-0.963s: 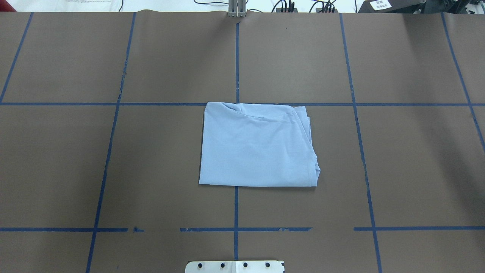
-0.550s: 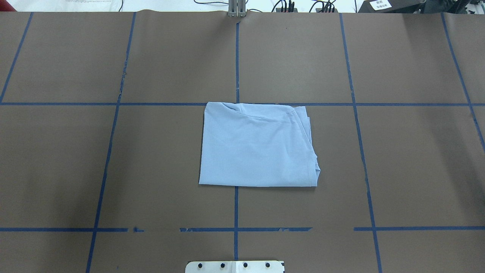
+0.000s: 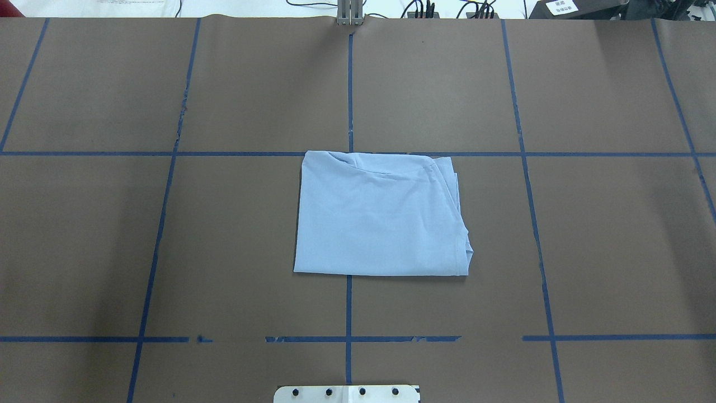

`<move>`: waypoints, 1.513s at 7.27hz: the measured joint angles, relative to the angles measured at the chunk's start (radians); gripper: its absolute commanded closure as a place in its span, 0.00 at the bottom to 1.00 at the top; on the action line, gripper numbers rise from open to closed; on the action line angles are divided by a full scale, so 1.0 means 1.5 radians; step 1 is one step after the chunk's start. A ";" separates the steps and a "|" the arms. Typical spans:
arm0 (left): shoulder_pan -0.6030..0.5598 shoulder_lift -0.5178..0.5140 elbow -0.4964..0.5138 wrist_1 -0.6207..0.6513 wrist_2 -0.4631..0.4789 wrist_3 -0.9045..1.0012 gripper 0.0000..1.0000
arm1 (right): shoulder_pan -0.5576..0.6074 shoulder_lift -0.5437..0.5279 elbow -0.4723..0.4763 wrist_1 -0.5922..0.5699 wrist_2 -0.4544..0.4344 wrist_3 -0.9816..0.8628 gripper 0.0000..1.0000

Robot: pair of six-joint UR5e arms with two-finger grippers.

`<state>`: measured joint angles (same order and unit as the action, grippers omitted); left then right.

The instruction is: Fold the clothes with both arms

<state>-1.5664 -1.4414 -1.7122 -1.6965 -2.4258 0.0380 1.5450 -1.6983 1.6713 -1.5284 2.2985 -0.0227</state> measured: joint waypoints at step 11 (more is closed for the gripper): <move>0.006 0.004 -0.001 0.030 -0.005 0.002 0.00 | 0.000 -0.018 0.060 -0.038 0.014 0.008 0.00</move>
<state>-1.5567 -1.4360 -1.7134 -1.6511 -2.4329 0.0413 1.5444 -1.7248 1.7607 -1.5851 2.3189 -0.0111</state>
